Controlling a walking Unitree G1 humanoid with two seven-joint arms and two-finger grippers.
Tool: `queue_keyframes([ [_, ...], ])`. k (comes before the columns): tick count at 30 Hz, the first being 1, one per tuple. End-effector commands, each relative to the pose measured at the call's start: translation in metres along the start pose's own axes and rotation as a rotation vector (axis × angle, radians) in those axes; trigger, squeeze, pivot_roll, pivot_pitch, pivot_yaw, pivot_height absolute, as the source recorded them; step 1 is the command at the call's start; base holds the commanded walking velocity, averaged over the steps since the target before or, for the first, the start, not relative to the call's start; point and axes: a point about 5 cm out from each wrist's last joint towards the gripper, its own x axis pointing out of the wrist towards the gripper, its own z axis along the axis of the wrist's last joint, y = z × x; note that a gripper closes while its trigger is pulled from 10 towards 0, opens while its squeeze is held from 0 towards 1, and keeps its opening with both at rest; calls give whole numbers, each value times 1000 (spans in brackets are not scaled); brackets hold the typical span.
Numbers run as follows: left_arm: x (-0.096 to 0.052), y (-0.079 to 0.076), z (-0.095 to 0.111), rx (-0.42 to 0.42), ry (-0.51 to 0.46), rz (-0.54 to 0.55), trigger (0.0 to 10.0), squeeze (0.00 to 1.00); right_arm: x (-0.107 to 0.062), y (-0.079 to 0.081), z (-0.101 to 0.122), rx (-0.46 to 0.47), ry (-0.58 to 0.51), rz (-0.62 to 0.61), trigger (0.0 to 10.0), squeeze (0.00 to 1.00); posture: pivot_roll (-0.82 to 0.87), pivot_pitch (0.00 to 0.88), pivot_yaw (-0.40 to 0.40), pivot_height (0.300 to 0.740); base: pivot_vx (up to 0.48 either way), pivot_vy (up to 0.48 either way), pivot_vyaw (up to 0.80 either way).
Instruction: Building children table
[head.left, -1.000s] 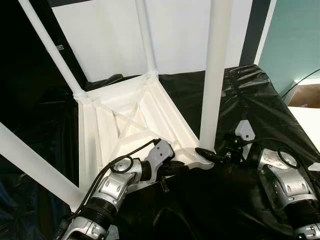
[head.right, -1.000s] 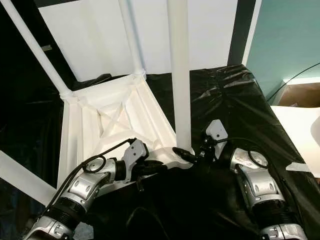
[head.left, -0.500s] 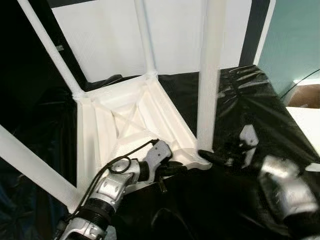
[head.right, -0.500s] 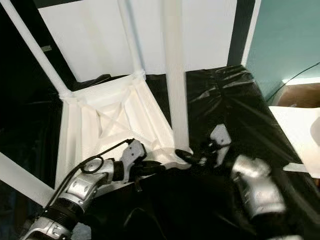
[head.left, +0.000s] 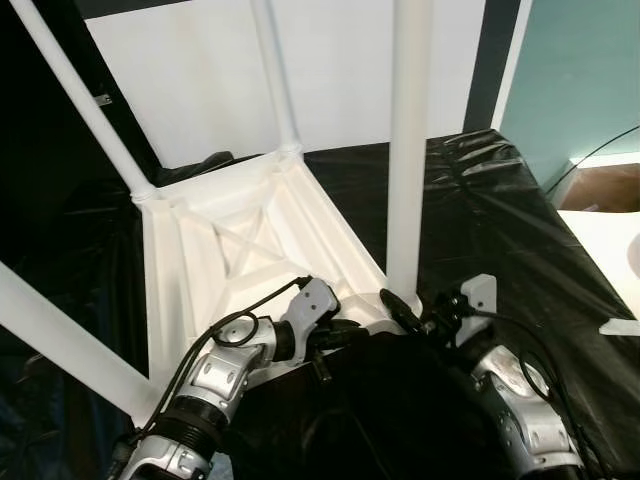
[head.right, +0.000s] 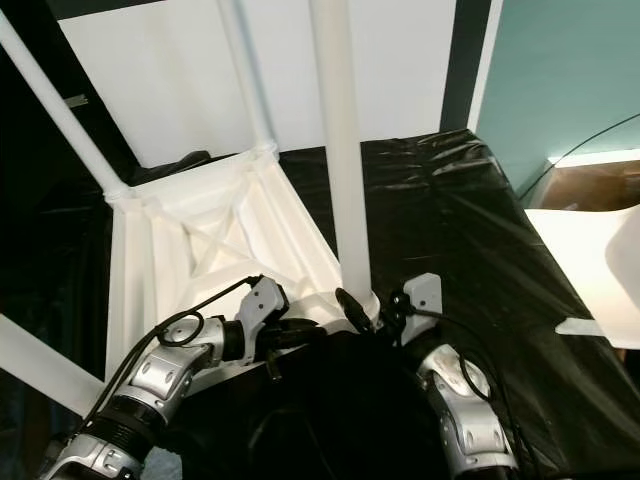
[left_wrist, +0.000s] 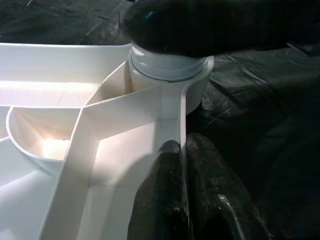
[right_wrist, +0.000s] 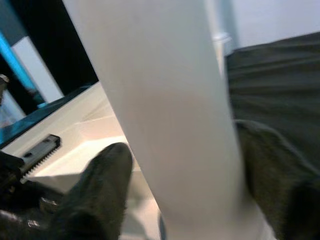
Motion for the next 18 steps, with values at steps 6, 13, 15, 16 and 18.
queue_keyframes([
  [6,2,-19,-36,-158,49,-69,10000,0,1,7,-4,-61,77,210,10000,0,-34,0,72,740,0,0,0],
  [13,2,-18,-35,-154,47,-65,10000,0,-3,-16,4,-126,164,342,0,0,-29,0,58,740,0,0,0],
  [15,3,-19,-35,-158,42,-60,10000,0,-4,-12,-1,-68,176,349,0,0,-21,0,48,740,0,0,0],
  [16,3,-20,-36,-161,39,-57,10000,0,-4,-7,-6,-25,180,350,0,0,-21,0,48,740,0,0,0],
  [18,3,-21,-36,-167,35,-53,10000,0,-2,4,-9,5,155,336,0,0,-21,0,48,740,0,0,0],
])
